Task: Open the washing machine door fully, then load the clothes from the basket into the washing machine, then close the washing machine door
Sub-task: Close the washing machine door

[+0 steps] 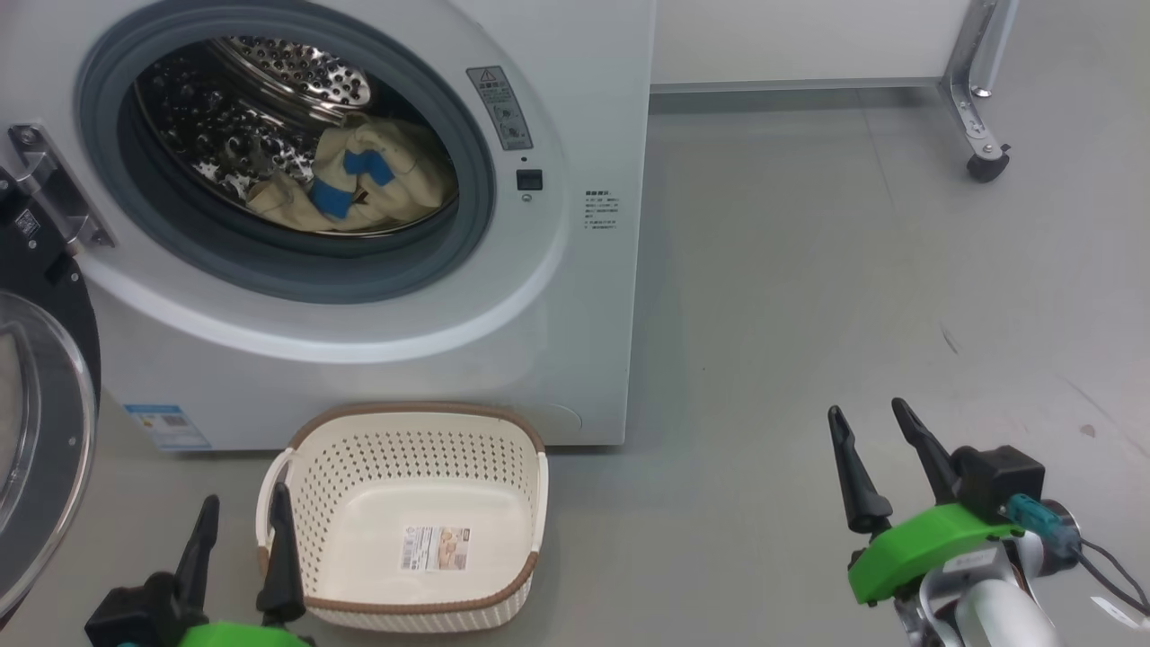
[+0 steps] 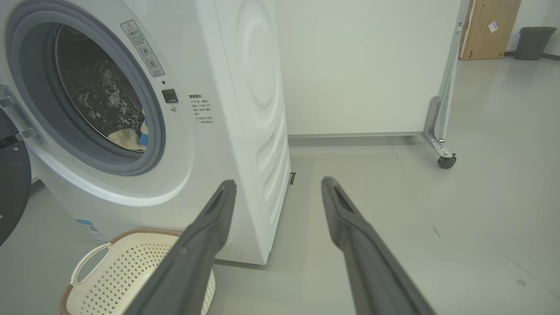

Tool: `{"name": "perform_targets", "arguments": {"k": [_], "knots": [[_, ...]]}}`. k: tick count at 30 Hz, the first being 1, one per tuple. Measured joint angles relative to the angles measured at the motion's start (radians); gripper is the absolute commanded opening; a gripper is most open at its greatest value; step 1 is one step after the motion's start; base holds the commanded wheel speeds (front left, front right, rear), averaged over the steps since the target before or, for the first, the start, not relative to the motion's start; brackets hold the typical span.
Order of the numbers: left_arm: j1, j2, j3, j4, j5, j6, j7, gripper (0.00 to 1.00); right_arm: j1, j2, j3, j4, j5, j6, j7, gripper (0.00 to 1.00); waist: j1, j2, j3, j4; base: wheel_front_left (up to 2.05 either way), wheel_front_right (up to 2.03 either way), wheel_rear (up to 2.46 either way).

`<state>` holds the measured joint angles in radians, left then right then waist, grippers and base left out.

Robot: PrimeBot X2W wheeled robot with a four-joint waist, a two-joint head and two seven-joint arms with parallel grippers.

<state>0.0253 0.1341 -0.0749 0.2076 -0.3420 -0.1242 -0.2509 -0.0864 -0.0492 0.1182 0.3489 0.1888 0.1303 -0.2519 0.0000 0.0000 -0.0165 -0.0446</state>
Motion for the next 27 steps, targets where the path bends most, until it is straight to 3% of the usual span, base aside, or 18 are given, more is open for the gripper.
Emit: {"name": "perform_targets", "arguments": {"k": [11,27], "knots": [[-0.023,0.001,0.0,0.016,-0.012,-0.003,0.0,1.0,0.0,0.0,0.001,0.001,0.014,0.0,0.0,1.0,0.0001,0.0,0.011,0.002,-0.58,0.58,0.0],[-0.026,0.001,-0.001,0.018,-0.011,-0.003,0.0,1.0,-0.001,0.0,0.005,0.012,0.015,0.0,0.0,1.0,0.0,0.0,0.015,0.002,-1.81,1.81,0.0]]}}
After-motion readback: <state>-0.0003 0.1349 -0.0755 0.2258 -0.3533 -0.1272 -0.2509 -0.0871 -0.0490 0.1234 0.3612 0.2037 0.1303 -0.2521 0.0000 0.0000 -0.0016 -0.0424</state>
